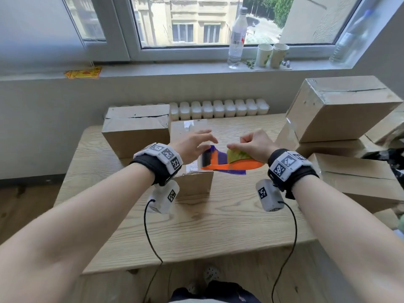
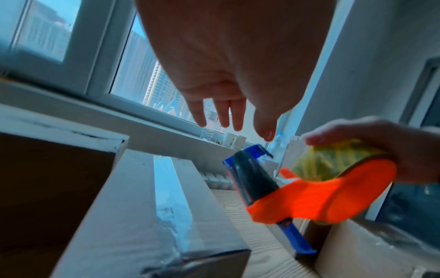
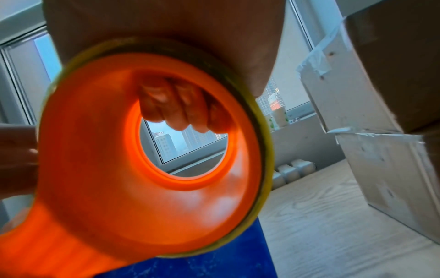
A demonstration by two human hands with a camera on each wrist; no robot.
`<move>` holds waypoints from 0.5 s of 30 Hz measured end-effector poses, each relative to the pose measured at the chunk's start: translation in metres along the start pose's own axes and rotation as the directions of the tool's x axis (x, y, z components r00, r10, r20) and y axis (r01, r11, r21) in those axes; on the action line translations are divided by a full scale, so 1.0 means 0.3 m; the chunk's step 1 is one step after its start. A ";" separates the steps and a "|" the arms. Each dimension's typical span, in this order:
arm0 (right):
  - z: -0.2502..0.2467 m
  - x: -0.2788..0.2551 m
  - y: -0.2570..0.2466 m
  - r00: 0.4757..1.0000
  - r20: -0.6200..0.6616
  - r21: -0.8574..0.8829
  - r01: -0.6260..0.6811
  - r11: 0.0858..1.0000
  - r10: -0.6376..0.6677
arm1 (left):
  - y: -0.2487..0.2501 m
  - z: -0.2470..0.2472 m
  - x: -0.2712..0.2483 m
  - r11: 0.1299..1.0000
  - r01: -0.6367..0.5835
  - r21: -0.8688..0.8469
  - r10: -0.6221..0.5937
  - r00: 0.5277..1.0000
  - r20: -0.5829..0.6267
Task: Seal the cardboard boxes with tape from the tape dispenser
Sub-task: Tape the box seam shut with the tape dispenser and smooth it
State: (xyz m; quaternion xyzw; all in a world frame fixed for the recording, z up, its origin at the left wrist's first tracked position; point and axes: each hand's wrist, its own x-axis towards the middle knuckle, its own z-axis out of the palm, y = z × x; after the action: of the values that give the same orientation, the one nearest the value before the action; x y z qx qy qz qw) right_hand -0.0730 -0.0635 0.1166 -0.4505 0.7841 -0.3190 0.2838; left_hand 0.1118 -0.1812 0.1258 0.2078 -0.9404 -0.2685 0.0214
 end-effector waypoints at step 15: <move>0.000 0.025 -0.069 0.998 0.014 -0.377 0.067 0.924 -0.066 | 0.014 -0.022 0.000 0.999 -0.012 -0.038 0.011 1.000 -0.015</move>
State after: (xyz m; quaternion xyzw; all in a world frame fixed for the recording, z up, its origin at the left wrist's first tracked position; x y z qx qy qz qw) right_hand -0.0653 -0.0782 0.1310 -0.5231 0.8149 -0.1714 0.1813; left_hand 0.1111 -0.1811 0.1335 0.2038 -0.9361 -0.2847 0.0337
